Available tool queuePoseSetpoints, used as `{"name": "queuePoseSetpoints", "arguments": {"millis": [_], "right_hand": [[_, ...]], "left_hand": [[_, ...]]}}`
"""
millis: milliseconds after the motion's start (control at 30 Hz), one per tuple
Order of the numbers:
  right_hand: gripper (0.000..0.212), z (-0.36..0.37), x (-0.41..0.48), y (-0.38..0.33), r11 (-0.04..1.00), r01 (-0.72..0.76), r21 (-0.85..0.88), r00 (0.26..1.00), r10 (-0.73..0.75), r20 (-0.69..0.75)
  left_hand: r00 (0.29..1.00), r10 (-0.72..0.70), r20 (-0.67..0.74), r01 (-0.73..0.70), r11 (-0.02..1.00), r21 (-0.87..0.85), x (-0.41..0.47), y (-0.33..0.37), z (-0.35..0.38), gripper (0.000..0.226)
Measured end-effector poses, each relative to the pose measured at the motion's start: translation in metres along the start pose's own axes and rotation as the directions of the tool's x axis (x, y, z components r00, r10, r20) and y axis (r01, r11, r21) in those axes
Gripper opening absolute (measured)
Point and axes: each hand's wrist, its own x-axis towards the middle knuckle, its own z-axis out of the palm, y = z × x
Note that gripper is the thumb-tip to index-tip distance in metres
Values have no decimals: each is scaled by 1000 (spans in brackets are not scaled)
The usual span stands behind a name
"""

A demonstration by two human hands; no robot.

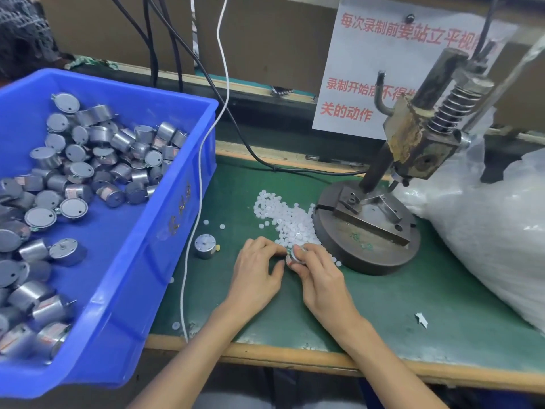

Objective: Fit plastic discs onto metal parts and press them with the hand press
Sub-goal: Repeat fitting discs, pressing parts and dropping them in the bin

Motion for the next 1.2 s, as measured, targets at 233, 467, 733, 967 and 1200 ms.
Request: {"name": "queuePoseSetpoints", "arguments": {"millis": [233, 467, 733, 967, 1200], "right_hand": [[24, -2, 0, -2, 999, 34, -21, 999, -33, 43], [21, -2, 2, -4, 994, -104, 43, 992, 101, 79], [33, -43, 26, 1, 608, -674, 420, 737, 595, 321], [18, -99, 37, 23, 188, -641, 744, 610, 713, 345], [10, -115, 35, 52, 221, -624, 749, 528, 826, 196]], "left_hand": [[998, 18, 60, -16, 999, -38, -2, 5, -4, 42], [989, 110, 102, -98, 988, -119, -10, 13, -8, 57], [972, 176, 157, -146, 972, -184, 17, 40, -3, 50], [997, 58, 57, -35, 936, -352, 47, 96, 21, 21], [987, 38, 156, 10, 956, -293, 74, 121, 55, 28]]}}
